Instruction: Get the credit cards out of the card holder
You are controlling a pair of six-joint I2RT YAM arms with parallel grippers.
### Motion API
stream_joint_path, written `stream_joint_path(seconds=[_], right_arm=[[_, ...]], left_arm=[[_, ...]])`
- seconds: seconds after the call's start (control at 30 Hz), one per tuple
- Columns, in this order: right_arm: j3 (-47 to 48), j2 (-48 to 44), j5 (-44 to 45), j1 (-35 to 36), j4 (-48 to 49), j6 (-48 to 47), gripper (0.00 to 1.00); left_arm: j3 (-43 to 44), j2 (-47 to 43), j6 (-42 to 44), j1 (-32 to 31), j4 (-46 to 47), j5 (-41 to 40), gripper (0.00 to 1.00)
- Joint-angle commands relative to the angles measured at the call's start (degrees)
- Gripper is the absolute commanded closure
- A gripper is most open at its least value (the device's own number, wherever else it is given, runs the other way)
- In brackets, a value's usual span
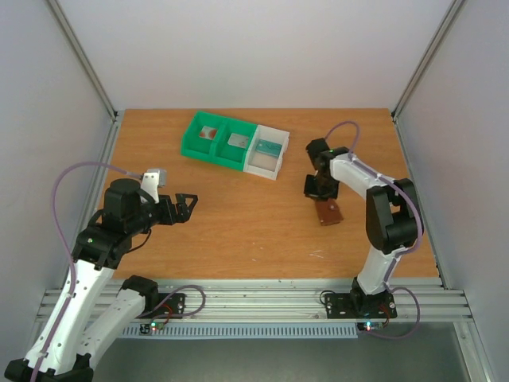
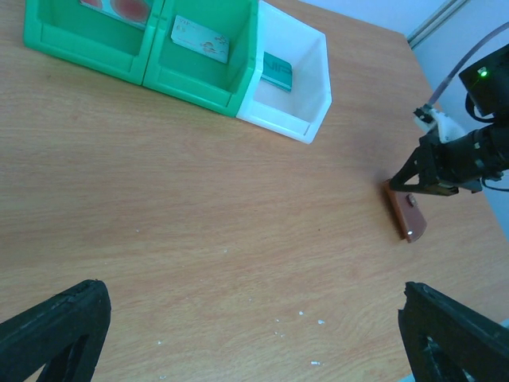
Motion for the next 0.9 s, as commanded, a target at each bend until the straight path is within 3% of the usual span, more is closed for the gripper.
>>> stream_joint_path(seconds=[0.0,0.13,0.3,0.47,0.87], right_arm=[[-0.7,-1.6,-6.1,7.0,3.7,8.4,0.99],[-0.9,-1.4,-11.7,10.7,7.6,12.2,0.97],[0.8,-1.8,-9.3,11.4,5.6,9.1,0.72],[0.8,-3.8,-5.3,8.7,2.3,4.1,0.58],[-2.8,-2.6,-10.2,0.6,7.1,-1.2,0.49]], left_arm=[[0.6,-0.5,0.6,-0.3,1.0,-0.9,0.01],[0.6,-0.5,0.4,-0.4,1.0,-1.3,0.01],[0.5,-0.3,0.3,-0.3,0.9,-1.9,0.01],[0.5,0.3,0.0,-0.3,0.6,-2.9,0.01],[2.3,6.1,-0.6,-0.3,-3.1,-0.1,0.01]])
